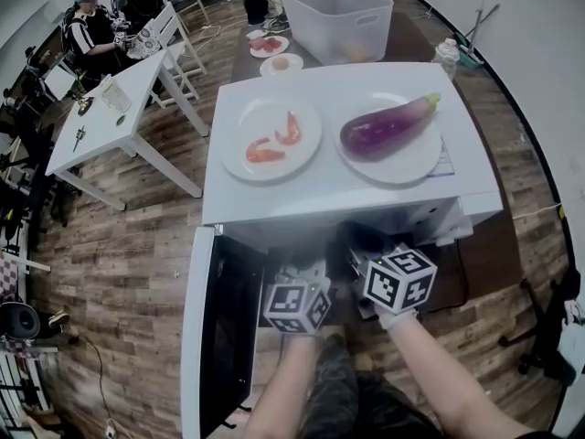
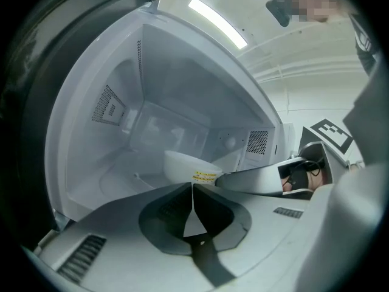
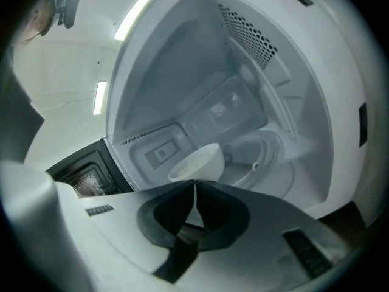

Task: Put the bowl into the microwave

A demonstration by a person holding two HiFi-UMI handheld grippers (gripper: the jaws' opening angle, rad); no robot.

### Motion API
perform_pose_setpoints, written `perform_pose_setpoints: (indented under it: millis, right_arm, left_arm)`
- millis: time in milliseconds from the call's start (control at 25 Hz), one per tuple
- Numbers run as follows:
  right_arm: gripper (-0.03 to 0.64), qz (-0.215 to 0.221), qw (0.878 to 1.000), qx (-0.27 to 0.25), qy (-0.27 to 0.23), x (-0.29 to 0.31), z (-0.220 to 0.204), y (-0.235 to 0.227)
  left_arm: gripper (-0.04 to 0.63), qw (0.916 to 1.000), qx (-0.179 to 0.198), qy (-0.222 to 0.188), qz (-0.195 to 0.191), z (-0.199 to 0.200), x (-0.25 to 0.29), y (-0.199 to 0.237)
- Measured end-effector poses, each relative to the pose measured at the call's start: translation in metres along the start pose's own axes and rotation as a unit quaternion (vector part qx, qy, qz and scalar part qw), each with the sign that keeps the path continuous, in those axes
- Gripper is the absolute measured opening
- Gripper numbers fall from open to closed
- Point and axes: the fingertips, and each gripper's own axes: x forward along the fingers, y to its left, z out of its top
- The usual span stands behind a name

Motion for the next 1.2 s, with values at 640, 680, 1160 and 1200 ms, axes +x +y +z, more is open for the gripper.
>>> perform_pose_setpoints:
  millis: [640, 680, 1160, 1200]
  right_arm:
    - [0.017, -0.005, 1.0, 0.0, 0.011, 0.005, -0.006, -0.002]
    - [0.017, -0.006, 1.0, 0.001, 0.011, 0.005, -0.007, -0.002]
    - [0.008, 0.001, 1.0, -0.027, 0.009, -0.006, -0.013, 0.005]
    - [0.008, 0.004, 1.0, -0.027, 0.008, -0.008, -0.014, 0.007]
  left_arm:
    - [0.011, 0.9997, 0.007, 0.006, -0.023, -0.001, 0.006, -0.009]
    - [0.011, 0.9997, 0.006, 0.007, -0.022, -0.002, 0.005, -0.009]
    - [0.002, 0.9996, 0.002, 0.003, -0.028, -0.005, -0.007, -0.018]
    - [0.002, 0.9996, 0.001, 0.002, -0.029, -0.004, -0.008, -0.02]
